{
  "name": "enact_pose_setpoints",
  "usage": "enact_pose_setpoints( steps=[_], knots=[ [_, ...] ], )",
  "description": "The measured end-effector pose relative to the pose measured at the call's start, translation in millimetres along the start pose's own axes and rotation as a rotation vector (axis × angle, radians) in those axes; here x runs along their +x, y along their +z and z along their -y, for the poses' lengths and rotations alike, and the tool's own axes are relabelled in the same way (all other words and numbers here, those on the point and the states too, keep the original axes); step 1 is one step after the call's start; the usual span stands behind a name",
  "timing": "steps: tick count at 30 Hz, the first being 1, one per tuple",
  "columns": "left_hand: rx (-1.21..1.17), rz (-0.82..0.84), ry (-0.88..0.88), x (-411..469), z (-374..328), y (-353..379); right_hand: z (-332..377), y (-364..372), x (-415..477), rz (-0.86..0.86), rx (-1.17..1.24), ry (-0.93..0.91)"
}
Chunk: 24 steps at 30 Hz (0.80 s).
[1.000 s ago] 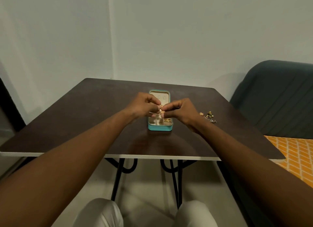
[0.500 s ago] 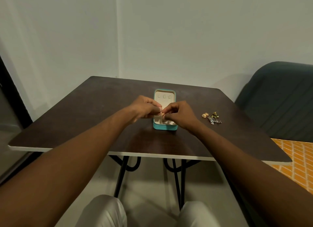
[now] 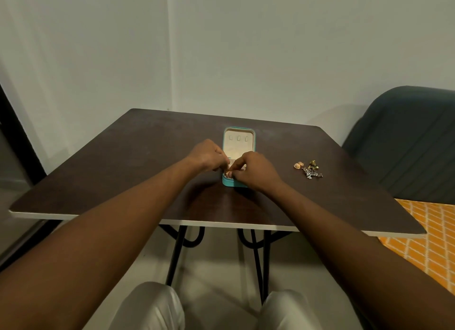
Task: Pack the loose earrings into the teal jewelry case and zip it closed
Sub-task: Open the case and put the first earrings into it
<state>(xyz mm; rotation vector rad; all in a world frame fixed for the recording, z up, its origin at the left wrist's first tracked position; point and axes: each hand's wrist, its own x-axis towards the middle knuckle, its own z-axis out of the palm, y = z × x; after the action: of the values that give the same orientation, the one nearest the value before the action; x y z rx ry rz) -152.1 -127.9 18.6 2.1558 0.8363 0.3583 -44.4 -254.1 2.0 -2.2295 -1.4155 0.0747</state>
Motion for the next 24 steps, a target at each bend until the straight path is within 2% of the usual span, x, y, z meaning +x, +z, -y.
enact_pose_setpoints(
  steps=[6, 18, 24],
  knots=[
    [0.087, 0.036, -0.004, 6, 0, 1, 6, -2, 11, 0.050, -0.004, 0.079],
    [-0.042, 0.033, -0.160, 4, -2, 7, 16, -6, 28, 0.158, -0.065, 0.174],
    [-0.086, 0.017, -0.169, 1, -2, 7, 13, -10, 29, 0.232, -0.009, 0.208]
  ],
)
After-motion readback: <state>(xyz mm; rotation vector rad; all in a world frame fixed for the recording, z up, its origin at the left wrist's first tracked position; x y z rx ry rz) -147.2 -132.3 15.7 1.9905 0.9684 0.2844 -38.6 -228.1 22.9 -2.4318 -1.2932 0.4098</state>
